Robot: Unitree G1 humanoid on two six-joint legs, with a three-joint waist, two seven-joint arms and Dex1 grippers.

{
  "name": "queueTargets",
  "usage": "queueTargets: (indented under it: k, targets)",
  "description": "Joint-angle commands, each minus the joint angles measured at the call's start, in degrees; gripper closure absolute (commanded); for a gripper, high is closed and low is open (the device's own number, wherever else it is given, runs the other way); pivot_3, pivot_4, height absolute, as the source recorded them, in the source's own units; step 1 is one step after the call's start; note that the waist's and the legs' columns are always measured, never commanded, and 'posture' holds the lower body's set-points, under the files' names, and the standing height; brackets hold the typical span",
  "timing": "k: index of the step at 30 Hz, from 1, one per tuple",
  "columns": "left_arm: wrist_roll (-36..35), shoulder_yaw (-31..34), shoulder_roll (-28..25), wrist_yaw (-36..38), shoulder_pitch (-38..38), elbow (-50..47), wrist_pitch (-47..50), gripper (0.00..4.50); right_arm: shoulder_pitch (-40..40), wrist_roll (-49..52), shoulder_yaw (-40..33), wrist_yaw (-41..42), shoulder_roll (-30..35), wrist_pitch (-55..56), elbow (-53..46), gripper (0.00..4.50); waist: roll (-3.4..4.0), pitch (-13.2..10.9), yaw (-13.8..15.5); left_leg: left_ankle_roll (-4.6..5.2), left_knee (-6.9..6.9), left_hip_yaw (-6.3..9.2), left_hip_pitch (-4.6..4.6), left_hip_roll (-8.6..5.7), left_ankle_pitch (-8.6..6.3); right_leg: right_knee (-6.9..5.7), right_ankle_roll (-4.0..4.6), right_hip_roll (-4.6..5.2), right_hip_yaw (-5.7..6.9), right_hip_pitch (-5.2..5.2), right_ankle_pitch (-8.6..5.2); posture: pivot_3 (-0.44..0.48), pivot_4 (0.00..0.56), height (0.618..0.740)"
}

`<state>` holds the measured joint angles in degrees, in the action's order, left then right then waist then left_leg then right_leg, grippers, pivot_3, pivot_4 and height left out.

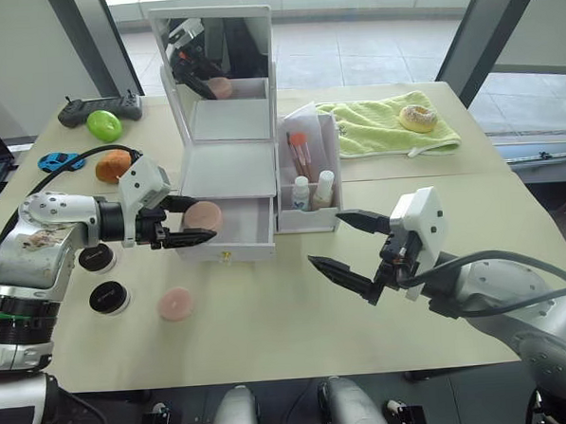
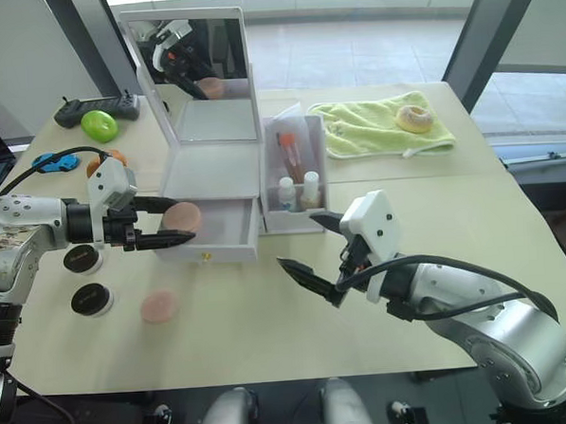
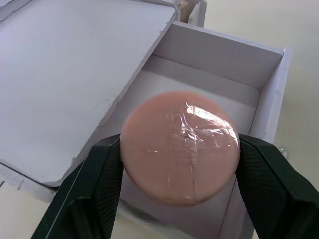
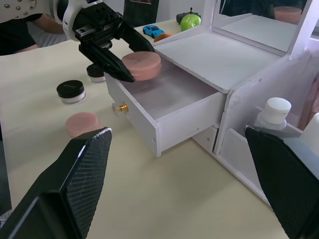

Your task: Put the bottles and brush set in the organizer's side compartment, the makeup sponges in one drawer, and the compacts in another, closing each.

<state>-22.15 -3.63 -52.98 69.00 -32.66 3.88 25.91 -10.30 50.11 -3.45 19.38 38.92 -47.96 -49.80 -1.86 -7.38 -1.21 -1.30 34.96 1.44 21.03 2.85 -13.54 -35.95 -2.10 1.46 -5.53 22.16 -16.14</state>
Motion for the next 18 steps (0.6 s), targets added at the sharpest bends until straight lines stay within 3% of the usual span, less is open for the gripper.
queueTargets:
  k: [1, 18]
  targets:
    - [1.8, 0.0, 0.2, 0.4, -0.9, 0.7, -1.3, 1.51, 0.0, 1.0, -1.6, -1.0, -0.2, 0.8, -2.5, 0.0, 0.01, 0.0, 0.0, 0.0, 0.0, 0.0, 0.0, 0.0, 0.0, 0.0, 0.0, 0.0, 0.0, 0.0, 0.0, 0.0, 0.15, 0.74]
    - [1.3, 2.2, -0.7, 1.0, 0.1, -1.4, 2.0, 1.51, -0.8, 1.5, -1.5, -1.1, 0.2, 1.1, -1.5, 0.0, 0.02, 0.0, -0.1, 0.01, 0.03, 0.02, -0.01, 0.0, 0.01, -0.08, 0.0, -0.02, 0.0, -0.01, 0.0, 0.0, 0.15, 0.74]
